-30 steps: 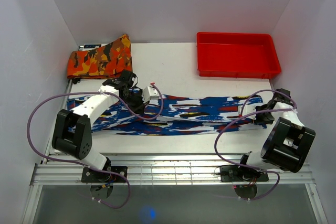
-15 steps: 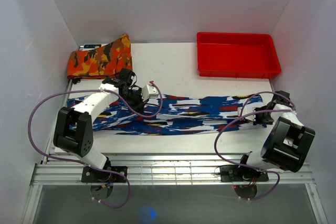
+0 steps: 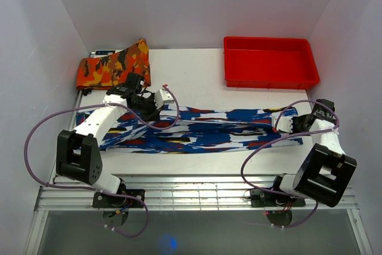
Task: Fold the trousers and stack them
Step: Fold the trousers
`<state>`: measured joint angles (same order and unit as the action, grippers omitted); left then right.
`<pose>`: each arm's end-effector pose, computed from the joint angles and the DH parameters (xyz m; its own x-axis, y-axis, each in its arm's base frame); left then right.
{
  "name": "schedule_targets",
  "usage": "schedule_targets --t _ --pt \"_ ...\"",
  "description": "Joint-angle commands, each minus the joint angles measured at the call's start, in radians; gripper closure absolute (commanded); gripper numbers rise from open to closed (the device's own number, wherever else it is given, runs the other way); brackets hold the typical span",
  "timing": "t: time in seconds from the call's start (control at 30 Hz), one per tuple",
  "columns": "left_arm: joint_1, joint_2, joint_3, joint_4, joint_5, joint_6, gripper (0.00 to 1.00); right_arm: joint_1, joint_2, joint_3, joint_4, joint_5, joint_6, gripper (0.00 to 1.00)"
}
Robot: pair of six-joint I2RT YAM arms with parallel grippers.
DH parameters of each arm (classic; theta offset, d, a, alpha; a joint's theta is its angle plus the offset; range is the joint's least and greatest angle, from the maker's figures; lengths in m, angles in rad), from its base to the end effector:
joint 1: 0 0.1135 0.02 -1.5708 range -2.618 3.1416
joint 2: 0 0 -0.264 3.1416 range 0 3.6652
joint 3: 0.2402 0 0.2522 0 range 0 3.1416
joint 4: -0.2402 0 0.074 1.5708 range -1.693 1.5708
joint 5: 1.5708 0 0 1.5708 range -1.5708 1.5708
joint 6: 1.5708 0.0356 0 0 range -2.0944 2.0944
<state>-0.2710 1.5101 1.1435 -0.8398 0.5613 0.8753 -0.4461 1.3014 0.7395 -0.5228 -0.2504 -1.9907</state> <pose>0.2756 -0.0962 0.2479 -0.2625 0.7475 -0.6102 0.9535 0.2981 -0.0451 0.2200 -0.0955 0.1923 0.0388 -0.9992 -0.0096 -0.8562 -0.0283 -0.5159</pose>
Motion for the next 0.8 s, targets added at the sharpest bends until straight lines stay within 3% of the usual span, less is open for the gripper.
schedule_targets --t 0.0,0.37,0.77 --pt "0.032 -0.076 0.021 -0.027 -0.014 0.037 1.00 0.000 -0.045 0.014 -0.017 -0.006 -0.066 0.92" --pt "0.087 -0.126 -0.039 -0.050 -0.012 0.097 1.00 0.004 -0.079 -0.080 0.021 0.010 -0.076 0.92" --pt "0.118 -0.123 -0.004 0.039 -0.014 0.025 1.00 0.018 -0.070 0.060 -0.032 -0.029 -0.023 0.92"
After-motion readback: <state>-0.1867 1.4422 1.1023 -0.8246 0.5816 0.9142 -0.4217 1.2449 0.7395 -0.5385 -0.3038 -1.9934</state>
